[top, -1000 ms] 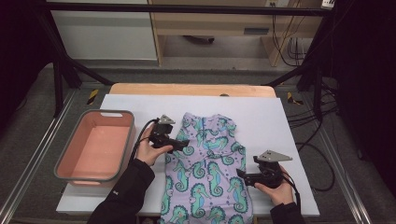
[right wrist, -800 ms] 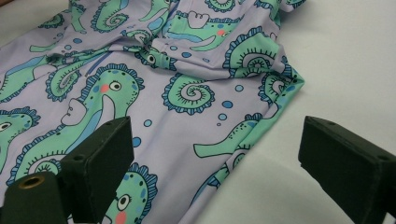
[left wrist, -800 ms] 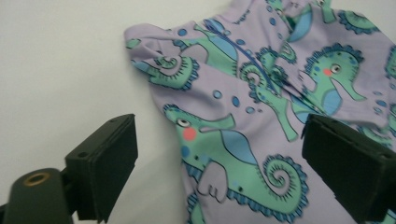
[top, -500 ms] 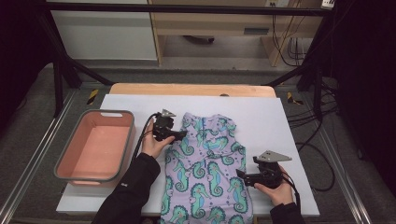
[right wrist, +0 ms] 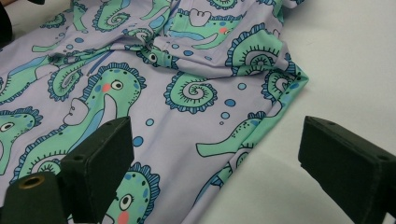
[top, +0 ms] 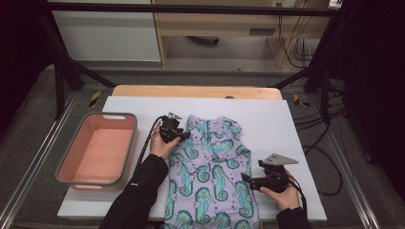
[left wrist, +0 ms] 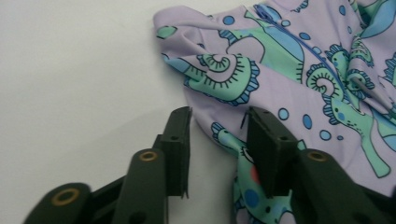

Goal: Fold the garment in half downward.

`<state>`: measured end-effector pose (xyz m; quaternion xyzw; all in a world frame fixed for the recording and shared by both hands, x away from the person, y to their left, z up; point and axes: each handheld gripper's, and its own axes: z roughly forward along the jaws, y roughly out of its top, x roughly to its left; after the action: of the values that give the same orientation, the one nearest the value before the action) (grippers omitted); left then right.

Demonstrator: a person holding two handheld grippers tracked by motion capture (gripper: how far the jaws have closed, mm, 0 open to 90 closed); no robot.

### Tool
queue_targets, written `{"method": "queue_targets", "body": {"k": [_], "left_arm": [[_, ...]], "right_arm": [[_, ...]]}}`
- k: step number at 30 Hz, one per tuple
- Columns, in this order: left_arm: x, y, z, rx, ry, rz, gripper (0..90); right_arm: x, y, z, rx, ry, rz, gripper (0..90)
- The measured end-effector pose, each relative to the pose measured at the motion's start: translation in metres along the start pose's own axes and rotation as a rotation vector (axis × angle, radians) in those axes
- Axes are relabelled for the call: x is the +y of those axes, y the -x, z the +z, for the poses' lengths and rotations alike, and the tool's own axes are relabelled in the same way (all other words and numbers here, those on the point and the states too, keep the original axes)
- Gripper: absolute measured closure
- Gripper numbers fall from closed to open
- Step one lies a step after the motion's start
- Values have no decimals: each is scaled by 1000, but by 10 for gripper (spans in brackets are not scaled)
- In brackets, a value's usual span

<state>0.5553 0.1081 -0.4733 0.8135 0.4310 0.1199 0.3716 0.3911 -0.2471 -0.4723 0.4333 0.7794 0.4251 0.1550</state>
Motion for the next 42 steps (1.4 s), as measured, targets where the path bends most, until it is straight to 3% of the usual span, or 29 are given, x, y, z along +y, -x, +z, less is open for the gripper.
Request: {"method": "queue_targets", "body": {"k": [5,9,18,20,25,34,38,42], "left_arm": [[0,6,1,-13,-8,6,765],[-1,8,2,0,-1,12,837],[-3,7,3,-16,9,-2,873],[-4,8,4,-10,12,23,873],[-4,11,4,8,11,39,870],[-5,7,4,-17,24,14,871],[-7,7,4,-21,35,17,872],[-8,5,4,-33,40,13,872]], "right_arm": [[0,0,1,1,0,5,111],[1,1,1,3,4,17,99],[20,3,4,-6,23,13,77],[28,6,7,-13,21,22,95],[49,19,23,-53,12,37,144],[80,40,59,-99,11,47,254],[85,47,76,-102,-3,40,294],[87,55,94,-95,-22,69,342]]}}
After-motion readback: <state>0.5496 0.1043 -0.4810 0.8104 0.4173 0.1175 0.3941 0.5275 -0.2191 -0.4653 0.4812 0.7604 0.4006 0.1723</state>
